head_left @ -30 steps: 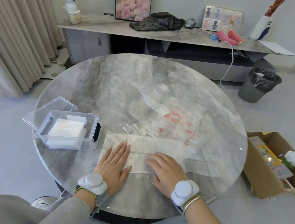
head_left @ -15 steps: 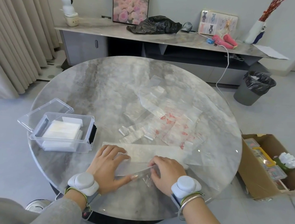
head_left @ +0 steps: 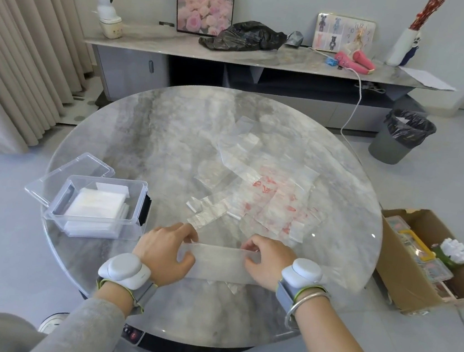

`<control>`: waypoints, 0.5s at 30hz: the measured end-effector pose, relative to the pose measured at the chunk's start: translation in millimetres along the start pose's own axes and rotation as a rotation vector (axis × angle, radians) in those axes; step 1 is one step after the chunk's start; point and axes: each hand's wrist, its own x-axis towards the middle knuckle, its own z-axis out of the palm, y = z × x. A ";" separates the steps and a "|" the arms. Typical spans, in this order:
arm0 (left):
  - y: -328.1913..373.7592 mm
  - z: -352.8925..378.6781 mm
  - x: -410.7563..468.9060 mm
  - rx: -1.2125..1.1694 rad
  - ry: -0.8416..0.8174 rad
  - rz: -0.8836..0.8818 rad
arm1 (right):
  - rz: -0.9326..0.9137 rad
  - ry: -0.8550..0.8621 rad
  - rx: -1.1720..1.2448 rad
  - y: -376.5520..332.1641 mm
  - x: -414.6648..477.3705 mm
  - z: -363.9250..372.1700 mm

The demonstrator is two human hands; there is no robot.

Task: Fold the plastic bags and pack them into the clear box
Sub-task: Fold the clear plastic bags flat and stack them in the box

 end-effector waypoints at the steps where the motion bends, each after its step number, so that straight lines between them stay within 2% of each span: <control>1: 0.8 0.3 0.3 0.017 0.017 -0.011 | -0.005 0.000 -0.013 0.8 1.2 1.4; 10: -13.2 13.5 -2.9 0.123 0.179 -0.044 | -0.041 0.022 -0.132 2.9 3.5 9.9; 15: -17.6 24.9 -3.9 0.198 0.182 -0.030 | -0.076 0.018 -0.201 2.0 0.3 12.7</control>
